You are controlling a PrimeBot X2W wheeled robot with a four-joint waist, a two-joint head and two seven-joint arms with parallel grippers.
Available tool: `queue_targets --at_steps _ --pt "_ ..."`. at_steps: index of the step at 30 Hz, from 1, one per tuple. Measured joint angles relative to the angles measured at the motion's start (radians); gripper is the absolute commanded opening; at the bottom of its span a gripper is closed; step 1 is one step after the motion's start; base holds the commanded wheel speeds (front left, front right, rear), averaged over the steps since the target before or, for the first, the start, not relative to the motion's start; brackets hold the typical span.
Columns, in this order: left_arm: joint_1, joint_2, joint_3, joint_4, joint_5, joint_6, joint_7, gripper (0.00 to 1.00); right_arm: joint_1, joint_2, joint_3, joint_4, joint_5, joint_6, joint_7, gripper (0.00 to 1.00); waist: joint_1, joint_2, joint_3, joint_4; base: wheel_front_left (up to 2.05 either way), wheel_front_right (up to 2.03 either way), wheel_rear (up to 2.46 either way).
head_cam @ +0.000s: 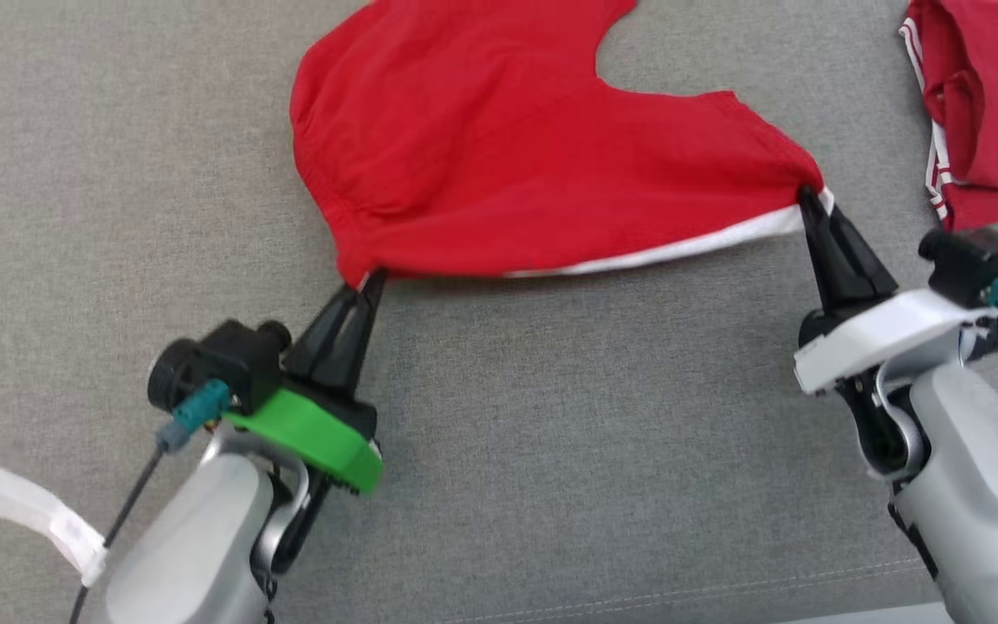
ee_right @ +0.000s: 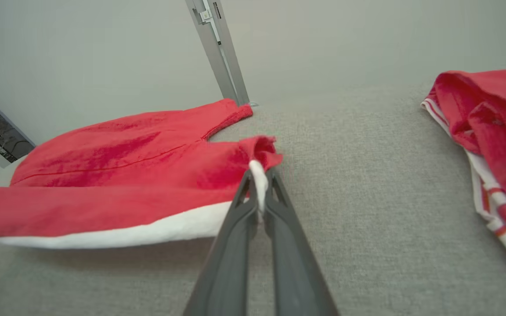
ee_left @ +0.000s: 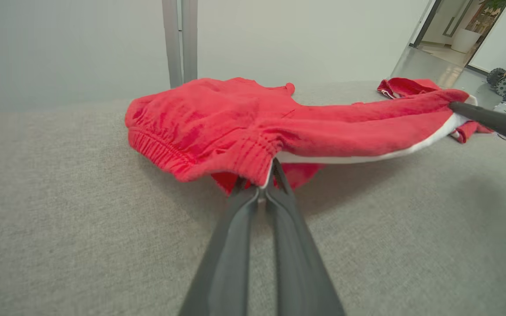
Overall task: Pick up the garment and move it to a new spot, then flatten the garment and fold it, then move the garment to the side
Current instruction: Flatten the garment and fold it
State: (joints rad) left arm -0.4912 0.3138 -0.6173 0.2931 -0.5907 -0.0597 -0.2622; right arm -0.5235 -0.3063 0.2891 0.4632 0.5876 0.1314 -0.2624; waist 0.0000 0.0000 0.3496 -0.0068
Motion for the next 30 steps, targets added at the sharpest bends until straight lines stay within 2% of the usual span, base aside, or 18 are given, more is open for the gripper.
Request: queue_targets --at_steps 9,18,25,30 --pt "0.196 0.005 -0.069 -0.026 0.057 -0.003 0.000 0.00 0.278 0.002 -0.087 -0.124 -0.009 0.000 0.029 0.00 0.0000 0.0000 -0.061 0.007 0.00 0.00 0.00" --pt "0.281 0.018 -0.080 -0.069 0.071 0.003 0.000 0.00 0.525 0.059 -0.212 -0.317 -0.047 0.000 0.111 0.00 -0.0001 0.0000 -0.102 0.031 0.00 0.00 0.00" --pt "0.293 0.011 -0.086 -0.088 0.071 0.001 0.000 0.00 0.551 0.096 -0.270 -0.426 -0.095 0.000 0.167 0.00 -0.0001 0.0000 -0.099 0.049 0.00 0.00 0.00" --pt "0.243 -0.002 -0.071 -0.116 0.086 -0.016 0.000 0.00 0.444 0.077 -0.275 -0.466 -0.128 0.000 0.207 0.00 0.0000 0.0000 -0.083 0.071 0.00 0.00 0.00"
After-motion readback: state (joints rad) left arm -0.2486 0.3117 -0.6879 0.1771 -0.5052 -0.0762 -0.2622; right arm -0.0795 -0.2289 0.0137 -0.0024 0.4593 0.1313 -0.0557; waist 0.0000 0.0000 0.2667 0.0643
